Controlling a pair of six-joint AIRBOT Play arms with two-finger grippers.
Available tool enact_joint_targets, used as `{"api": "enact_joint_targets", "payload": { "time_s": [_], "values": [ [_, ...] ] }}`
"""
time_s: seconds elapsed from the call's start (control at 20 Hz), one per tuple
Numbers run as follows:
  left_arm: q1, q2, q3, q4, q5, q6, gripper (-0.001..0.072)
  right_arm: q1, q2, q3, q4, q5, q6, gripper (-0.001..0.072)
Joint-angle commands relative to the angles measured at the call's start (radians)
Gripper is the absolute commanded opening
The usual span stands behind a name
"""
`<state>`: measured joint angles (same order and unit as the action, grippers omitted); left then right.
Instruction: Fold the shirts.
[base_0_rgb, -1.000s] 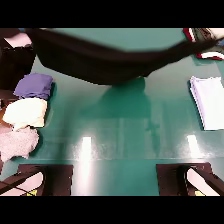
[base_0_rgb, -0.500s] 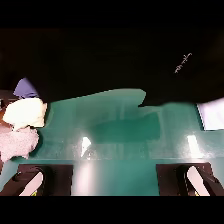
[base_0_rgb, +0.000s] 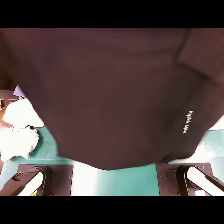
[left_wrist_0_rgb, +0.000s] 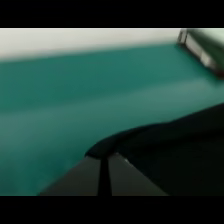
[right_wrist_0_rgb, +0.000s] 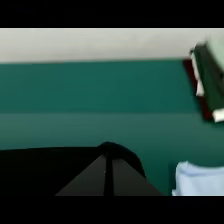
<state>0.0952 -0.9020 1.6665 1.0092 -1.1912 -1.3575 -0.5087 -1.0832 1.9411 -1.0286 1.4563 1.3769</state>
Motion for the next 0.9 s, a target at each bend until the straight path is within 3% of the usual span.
{"api": "enact_joint_targets", "payload": {
  "time_s": [0.0, 0.2, 0.4, 0.7, 0.85],
  "values": [
    [0.001, -0.137, -0.206, 0.007, -0.031, -0.005, 0.0023, 0.181, -0.164, -0.124, -0.212, 0.108, 0.035, 0.0018],
    [0.001, -0.370, -0.258, 0.008, 0.037, 0.037, 0.0024, 0.318, -0.374, -0.214, -0.258, 0.030, 0.049, 0.0018],
    [0.001, -0.538, -0.257, -0.016, 0.298, 0.084, 0.0024, 0.351, -0.521, -0.233, -0.253, -0.232, 0.115, 0.0018],
    [-0.001, -0.633, -0.256, -0.123, 0.608, 0.196, 0.0024, 0.352, -0.587, -0.233, -0.255, -0.529, 0.142, 0.0018],
    [-0.001, -0.652, -0.256, -0.118, 0.607, 0.231, 0.0024, 0.353, -0.587, -0.233, -0.287, -0.545, 0.138, 0.0018]
  ]
}}
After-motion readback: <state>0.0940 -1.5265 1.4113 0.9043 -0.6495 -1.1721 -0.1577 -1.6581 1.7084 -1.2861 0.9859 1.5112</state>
